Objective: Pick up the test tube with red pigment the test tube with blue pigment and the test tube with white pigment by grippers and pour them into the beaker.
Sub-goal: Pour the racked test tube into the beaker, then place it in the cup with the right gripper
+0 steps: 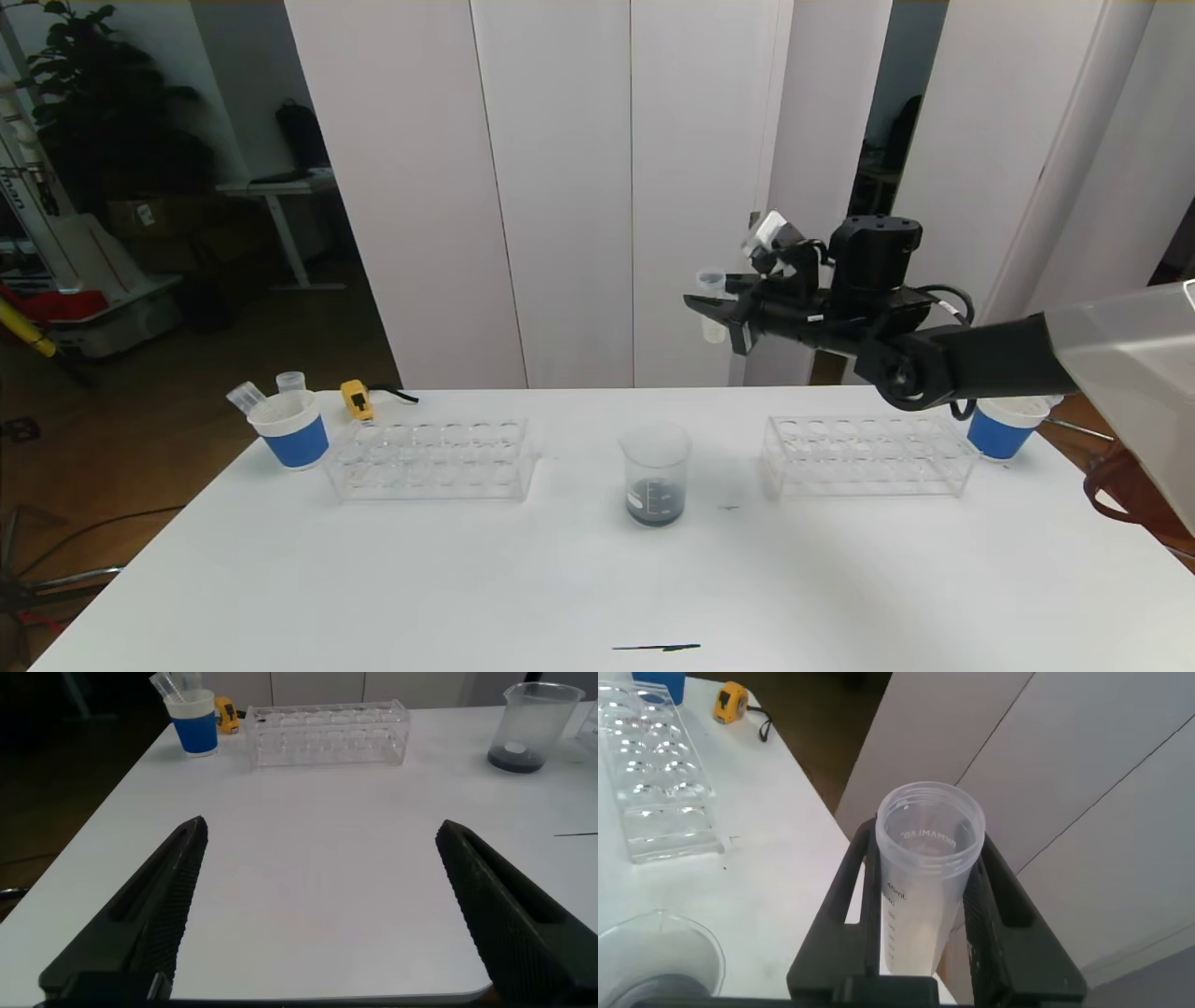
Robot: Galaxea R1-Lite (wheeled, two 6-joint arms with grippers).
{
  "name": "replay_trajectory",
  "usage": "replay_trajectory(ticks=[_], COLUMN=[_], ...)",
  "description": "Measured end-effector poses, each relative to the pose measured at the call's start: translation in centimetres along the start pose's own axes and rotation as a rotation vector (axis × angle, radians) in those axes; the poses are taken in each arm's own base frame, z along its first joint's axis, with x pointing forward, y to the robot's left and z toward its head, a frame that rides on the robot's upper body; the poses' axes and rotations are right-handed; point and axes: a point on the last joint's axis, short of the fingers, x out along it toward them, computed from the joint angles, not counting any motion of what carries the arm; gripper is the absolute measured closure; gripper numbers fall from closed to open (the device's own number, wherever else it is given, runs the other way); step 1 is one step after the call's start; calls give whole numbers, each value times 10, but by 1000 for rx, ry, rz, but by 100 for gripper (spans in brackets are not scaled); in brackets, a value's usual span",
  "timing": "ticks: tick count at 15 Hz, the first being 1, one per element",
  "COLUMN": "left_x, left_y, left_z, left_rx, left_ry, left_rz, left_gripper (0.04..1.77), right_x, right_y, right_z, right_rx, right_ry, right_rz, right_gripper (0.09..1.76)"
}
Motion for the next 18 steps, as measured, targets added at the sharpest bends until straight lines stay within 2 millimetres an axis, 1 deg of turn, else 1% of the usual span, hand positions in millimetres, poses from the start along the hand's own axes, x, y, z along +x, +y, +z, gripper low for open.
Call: replay_trajectory(ticks=[4, 8, 11, 15, 18], left_x=[0, 0, 0, 0, 0], left_y=[0, 0, 0, 0, 0], left_z=[0, 0, 0, 0, 0], left_rx=[0, 0, 0, 0, 0], left_ry=[0, 0, 0, 0, 0], left_rz=[0, 0, 0, 0, 1], left_gripper=[6, 6, 6, 6, 6], right_x=[0, 0, -3, -2, -1], right_y=[8, 23, 26, 29, 30], right_z=[-3, -8, -11, -15, -20], right_rx=[-138, -160, -191, -342, -420], right_ry=[-63, -107, -127, -145, -160], right_rz=[27, 43, 64, 90, 115], right_gripper=[127, 127, 127, 127, 127])
